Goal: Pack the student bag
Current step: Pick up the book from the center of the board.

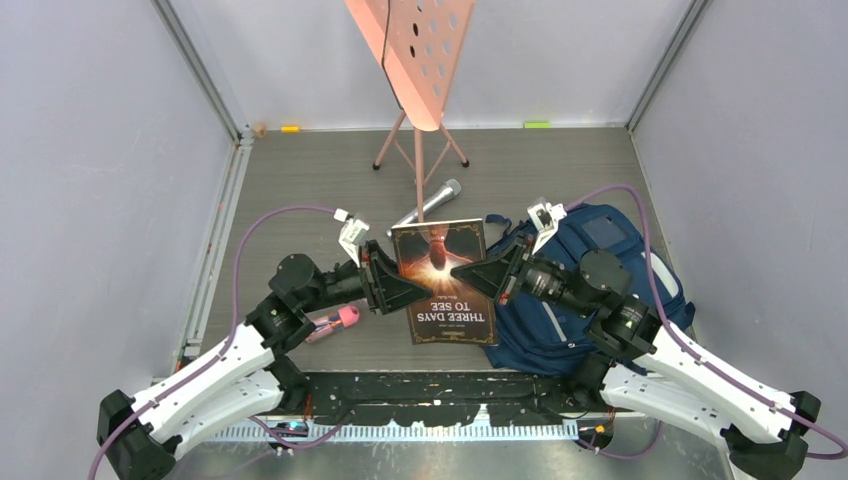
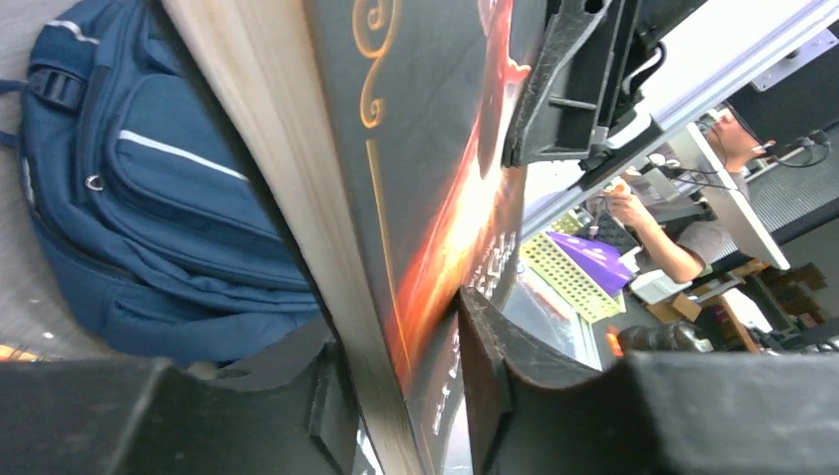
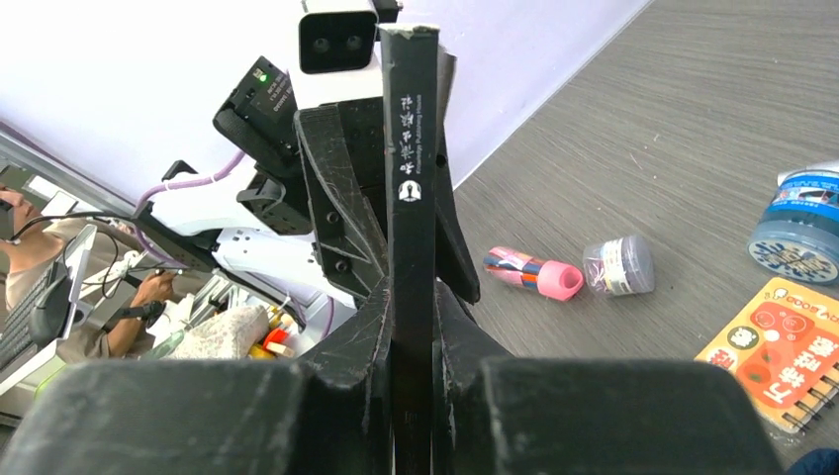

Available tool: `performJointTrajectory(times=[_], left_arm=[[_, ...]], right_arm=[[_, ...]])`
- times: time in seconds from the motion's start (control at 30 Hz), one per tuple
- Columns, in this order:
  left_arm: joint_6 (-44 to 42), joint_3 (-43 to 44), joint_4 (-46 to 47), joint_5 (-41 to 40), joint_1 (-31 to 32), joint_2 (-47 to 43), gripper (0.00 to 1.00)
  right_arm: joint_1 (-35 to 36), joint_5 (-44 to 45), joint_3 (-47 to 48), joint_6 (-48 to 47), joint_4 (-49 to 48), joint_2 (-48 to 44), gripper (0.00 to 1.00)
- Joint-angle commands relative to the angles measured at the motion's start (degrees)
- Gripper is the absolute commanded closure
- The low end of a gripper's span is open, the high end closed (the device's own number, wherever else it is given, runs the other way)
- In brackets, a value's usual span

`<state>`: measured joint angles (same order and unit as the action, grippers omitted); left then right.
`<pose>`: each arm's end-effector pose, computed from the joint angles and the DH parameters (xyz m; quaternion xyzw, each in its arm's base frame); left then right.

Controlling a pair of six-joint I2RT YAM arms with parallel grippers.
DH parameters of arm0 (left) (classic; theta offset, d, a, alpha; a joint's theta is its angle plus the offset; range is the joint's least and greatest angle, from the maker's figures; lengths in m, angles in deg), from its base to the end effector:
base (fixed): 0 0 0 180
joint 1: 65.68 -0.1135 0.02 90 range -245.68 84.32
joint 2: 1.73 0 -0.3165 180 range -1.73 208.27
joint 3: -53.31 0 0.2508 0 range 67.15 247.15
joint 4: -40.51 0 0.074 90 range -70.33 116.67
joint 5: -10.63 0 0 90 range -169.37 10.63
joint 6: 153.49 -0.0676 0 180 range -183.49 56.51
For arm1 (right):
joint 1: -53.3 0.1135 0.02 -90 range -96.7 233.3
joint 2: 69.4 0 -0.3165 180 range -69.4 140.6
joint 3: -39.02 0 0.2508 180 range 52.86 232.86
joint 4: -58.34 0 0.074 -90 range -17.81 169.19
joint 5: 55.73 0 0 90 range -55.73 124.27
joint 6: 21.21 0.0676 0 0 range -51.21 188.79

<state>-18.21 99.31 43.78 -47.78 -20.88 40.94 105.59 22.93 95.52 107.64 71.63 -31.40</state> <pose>0.0945 -0.1438 0.3577 0.2005 0.6410 -0.6363 0.3795 0.0801 0.1253 0.4007 -0.1510 0.6578 0.5714 0.4669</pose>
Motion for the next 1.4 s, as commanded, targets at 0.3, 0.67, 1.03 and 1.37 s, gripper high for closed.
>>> performJointTrajectory(times=[0.3,0.67,1.03,1.37], left_arm=[[-10.1,8.9,-25.4,-14.0,-0.1,-2.6,1.00],[-18.6,21.6,-44.9,4.3,-26.5,9.5,1.00],[-25.6,20.6,-45.8,2.1,-34.7,13.3,1.00],[-26.5,19.6,-46.7,1.3,-35.0,10.9,1.00]], right_arm=[[0.1,19.4,5.8,-6.5,17.2,0.1,0.54],[0.3,25.5,9.9,-7.0,43.1,4.5,0.15],[15.8,39.9,14.1,-3.4,58.5,24.1,0.20],[19.7,42.7,16.6,1.9,69.9,35.2,0.24]])
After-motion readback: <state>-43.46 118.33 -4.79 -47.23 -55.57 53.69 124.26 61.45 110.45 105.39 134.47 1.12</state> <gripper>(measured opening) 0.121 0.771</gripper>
